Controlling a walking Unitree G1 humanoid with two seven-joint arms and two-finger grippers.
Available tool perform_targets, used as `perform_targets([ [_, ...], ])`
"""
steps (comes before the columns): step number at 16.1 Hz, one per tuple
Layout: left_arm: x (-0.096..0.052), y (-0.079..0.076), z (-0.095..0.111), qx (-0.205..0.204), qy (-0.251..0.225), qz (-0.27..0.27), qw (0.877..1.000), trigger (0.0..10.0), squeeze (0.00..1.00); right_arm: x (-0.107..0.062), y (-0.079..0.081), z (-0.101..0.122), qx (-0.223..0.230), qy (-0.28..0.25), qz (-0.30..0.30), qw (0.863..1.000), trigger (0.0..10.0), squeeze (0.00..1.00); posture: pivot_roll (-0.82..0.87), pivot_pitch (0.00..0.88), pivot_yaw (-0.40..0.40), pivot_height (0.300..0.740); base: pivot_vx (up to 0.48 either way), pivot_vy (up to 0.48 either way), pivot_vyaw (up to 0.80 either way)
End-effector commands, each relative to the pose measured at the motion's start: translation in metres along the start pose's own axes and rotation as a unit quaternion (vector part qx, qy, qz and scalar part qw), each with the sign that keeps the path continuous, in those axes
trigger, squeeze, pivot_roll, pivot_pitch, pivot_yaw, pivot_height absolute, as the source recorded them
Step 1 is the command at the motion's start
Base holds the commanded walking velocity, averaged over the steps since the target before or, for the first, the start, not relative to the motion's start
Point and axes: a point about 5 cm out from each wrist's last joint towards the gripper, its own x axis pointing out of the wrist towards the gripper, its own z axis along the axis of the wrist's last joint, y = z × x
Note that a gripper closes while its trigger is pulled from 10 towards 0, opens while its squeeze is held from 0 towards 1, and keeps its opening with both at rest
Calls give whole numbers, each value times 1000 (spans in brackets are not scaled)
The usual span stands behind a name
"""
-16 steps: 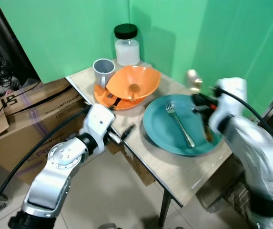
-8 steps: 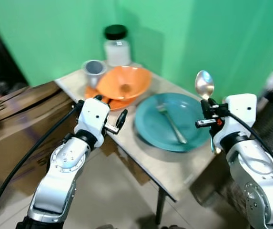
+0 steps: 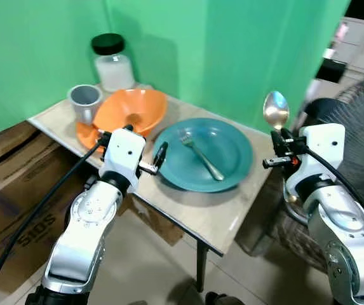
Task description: Setting the table
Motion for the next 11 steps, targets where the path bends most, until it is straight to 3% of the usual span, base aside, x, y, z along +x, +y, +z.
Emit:
perform_targets([
  [1, -1, 4, 0, 7, 3, 9, 1000, 10000, 0, 2, 0, 4, 0, -14, -4, 1000, 10000, 0, 54, 0, 41, 740, 0, 0, -781],
  [6, -2, 7, -3, -6, 7, 27, 1000, 10000, 0, 5, 1, 2, -1, -10, -8, 1000, 10000, 0, 41, 0, 34, 740, 0, 0, -784],
  [9, -3, 9, -2, -45, 4, 56, 997, 10000, 0, 0, -6, 2, -10, 4, -14, 1000, 10000, 0, 31, 0, 39, 740, 0, 0, -781],
  [11, -4, 9, -3, -30, 8, 55, 998, 10000, 0, 1, -5, -3, -5, 11, -14, 1000, 10000, 0, 53, 0, 31, 740, 0, 0, -781],
])
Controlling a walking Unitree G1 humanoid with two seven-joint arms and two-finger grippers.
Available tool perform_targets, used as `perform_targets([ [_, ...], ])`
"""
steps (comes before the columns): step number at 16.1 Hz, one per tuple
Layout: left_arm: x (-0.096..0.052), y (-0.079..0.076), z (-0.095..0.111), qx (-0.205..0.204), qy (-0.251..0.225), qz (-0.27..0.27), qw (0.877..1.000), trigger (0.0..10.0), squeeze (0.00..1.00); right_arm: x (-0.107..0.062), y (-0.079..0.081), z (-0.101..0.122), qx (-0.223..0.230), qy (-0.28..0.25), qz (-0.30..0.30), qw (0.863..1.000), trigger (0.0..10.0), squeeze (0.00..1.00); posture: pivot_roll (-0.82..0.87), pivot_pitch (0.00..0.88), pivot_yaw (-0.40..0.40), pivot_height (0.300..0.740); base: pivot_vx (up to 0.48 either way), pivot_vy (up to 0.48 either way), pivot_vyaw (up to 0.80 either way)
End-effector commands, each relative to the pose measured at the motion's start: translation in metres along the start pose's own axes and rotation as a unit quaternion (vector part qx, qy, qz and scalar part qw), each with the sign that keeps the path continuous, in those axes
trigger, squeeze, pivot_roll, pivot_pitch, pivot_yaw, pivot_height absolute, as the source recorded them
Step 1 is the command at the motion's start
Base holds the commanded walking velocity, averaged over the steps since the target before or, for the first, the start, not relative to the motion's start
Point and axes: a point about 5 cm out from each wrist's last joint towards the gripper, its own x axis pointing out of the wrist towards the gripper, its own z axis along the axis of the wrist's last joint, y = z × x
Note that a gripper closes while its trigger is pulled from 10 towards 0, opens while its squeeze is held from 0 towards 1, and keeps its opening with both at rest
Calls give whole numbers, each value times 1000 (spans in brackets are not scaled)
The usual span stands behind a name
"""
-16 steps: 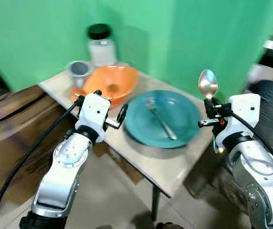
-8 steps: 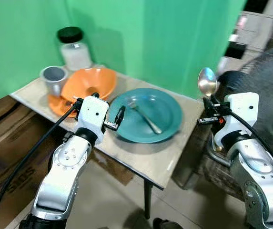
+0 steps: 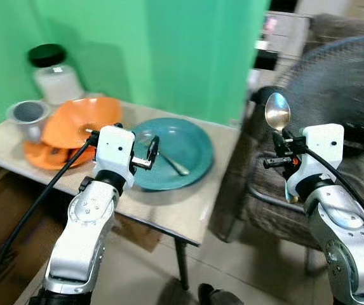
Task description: Setting the table
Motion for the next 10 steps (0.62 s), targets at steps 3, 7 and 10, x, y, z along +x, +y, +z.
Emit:
perform_targets([
  [3, -4, 9, 2, 9, -2, 27, 1000, 10000, 0, 5, 5, -1, 9, 1, 12, 1000, 10000, 0, 83, 0, 13, 740, 0, 0, -781],
  [7, -10, 10, 0, 17, 4, 33, 999, 10000, 0, 8, 9, -5, 8, 12, 26, 1000, 10000, 0, 111, 0, -14, 740, 0, 0, -781],
  [10, -9, 12, 0, 17, -1, 38, 999, 10000, 0, 10, 9, -6, 6, 17, 29, 999, 10000, 0, 96, 0, -15, 740, 0, 0, -783],
])
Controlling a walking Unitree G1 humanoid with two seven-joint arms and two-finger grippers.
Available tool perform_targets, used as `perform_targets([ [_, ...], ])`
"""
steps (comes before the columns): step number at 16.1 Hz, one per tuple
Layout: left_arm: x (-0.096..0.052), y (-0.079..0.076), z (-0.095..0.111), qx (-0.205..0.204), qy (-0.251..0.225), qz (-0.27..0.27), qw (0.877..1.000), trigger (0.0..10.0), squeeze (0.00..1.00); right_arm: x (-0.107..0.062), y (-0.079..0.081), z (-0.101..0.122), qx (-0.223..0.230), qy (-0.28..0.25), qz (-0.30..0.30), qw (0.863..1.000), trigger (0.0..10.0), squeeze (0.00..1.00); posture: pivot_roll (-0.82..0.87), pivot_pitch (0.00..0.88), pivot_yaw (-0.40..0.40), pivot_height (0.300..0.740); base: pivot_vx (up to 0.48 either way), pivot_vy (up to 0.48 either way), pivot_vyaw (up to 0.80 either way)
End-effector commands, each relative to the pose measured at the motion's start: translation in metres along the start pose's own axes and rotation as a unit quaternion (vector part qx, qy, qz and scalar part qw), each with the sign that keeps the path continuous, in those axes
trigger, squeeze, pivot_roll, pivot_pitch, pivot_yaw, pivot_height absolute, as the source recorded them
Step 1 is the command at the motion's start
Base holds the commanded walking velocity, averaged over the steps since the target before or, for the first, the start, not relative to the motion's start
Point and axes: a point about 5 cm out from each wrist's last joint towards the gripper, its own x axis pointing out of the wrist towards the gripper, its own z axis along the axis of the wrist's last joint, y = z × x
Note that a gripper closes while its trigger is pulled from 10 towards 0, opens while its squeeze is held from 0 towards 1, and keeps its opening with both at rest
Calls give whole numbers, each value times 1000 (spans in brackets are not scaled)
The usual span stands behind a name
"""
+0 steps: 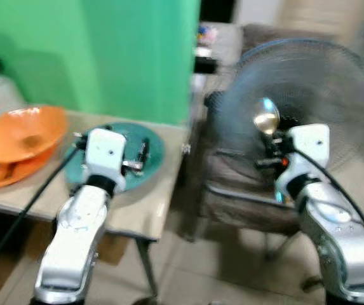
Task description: Setting the table
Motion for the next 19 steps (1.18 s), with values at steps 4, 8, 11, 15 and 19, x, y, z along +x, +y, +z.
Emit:
perform_targets([
  [4, 5, -8, 1, -5, -2, -13, 1000, 10000, 0, -4, -15, 1, -4, 1, -48, 999, 10000, 0, 63, 0, 7, 740, 0, 0, -781],
  [8, 7, -7, -3, 10, 9, -20, 1000, 10000, 0, -6, -25, 4, 3, -10, -98, 995, 10000, 0, 56, 0, 28, 740, 0, 0, -781],
  [11, 11, -5, -1, 6, 1, -15, 1000, 10000, 0, -4, -28, 5, -3, -2, -107, 994, 10000, 0, 43, 0, 26, 740, 0, 0, -781],
  [15, 16, -7, -2, -11, 2, -24, 1000, 10000, 0, -7, -28, 3, 3, 7, -111, 994, 10000, 0, 15, 0, 43, 740, 0, 233, -781],
  [19, 23, -7, 0, -4, -6, -16, 1000, 10000, 0, -11, -30, 4, 1, 9, -122, 992, 10000, 0, -1, 0, 53, 740, 0, 120, -781],
])
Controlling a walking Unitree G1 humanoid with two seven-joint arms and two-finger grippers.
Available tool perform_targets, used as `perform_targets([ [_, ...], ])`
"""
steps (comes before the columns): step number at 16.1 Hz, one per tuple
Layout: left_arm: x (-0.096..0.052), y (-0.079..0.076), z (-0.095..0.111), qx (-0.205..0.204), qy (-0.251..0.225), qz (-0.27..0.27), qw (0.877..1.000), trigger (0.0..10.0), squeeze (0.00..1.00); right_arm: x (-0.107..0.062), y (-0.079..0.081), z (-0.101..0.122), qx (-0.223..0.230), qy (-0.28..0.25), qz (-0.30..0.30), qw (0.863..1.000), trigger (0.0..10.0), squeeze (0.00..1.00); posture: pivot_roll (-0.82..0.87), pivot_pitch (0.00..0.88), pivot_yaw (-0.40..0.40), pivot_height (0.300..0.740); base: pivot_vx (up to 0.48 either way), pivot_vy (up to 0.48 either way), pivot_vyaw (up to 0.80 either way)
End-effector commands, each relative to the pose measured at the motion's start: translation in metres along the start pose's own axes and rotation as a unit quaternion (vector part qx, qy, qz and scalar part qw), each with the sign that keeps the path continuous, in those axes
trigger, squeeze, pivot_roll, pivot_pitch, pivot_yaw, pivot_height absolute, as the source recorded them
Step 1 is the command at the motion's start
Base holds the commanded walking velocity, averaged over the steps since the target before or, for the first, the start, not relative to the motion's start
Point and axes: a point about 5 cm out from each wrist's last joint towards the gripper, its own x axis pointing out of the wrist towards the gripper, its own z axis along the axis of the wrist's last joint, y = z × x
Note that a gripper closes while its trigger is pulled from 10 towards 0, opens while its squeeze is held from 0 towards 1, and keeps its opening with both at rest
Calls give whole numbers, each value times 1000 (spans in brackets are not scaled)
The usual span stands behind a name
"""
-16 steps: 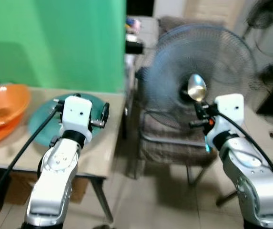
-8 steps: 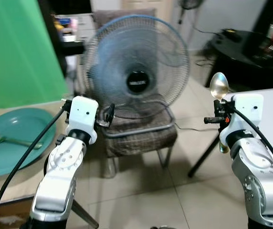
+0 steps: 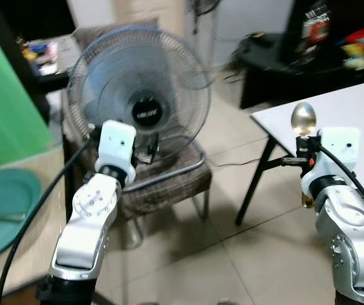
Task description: Setting the table
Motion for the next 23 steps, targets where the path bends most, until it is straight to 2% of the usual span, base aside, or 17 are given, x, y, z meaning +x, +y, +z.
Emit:
perform_targets([
  [1, -1, 6, -7, 5, 18, 15, 1000, 10000, 0, -1, 3, 1, 7, 1, 4, 1000, 10000, 0, 10, 0, 45, 740, 0, 0, -781],
  [3, 0, 7, -9, -7, 27, 9, 1000, 10000, 0, 1, 6, 2, 12, 2, 7, 1000, 10000, 0, 15, 0, 43, 740, 0, 476, -781],
  [5, 3, 10, -8, 6, 20, 12, 1000, 10000, 0, 1, 9, 1, 11, 2, 13, 1000, 10000, 0, 15, 0, 48, 740, 0, 480, -784],
  [6, 5, 12, -5, 29, 9, 18, 999, 10000, 0, 1, 9, 1, 11, 2, 11, 1000, 10000, 0, 11, 0, 50, 740, 0, 0, -781],
  [7, 7, 11, -4, 31, 6, 18, 999, 10000, 0, 1, 9, 1, 12, 1, 8, 1000, 10000, 0, -1, 0, 59, 740, 0, -480, -781],
  [10, 10, 5, -6, 2, 14, 2, 1000, 10000, 0, 0, 6, 2, 9, 1, -1, 1000, 10000, 0, -12, 0, 69, 740, 0, 159, -781],
  [13, 10, 4, -5, 28, 1, -2, 1000, 10000, 0, -1, 5, 0, 11, 4, -5, 1000, 10000, 0, -5, 0, 67, 740, 0, 320, -781],
  [15, 10, 3, -7, 22, 13, -7, 1000, 10000, 0, 0, 5, 0, 13, 5, -4, 1000, 10000, 0, 1, 0, 64, 740, 0, -240, -781],
  [16, 10, 2, -7, 13, 15, -9, 1000, 10000, 0, 2, 7, 0, 13, 4, -1, 1000, 10000, 0, 3, 0, 65, 740, 0, 480, -781],
  [20, 9, 7, -9, 27, 16, -1, 1000, 10000, 0, 3, 9, 0, 11, 3, 5, 1000, 10000, 0, 2, 0, 71, 740, 0, 360, -781],
  [23, 10, 10, -11, 26, 23, 5, 999, 10000, 0, 2, 11, -1, 6, 5, 14, 1000, 10000, 0, -4, 0, 83, 740, 0, 0, -152],
])
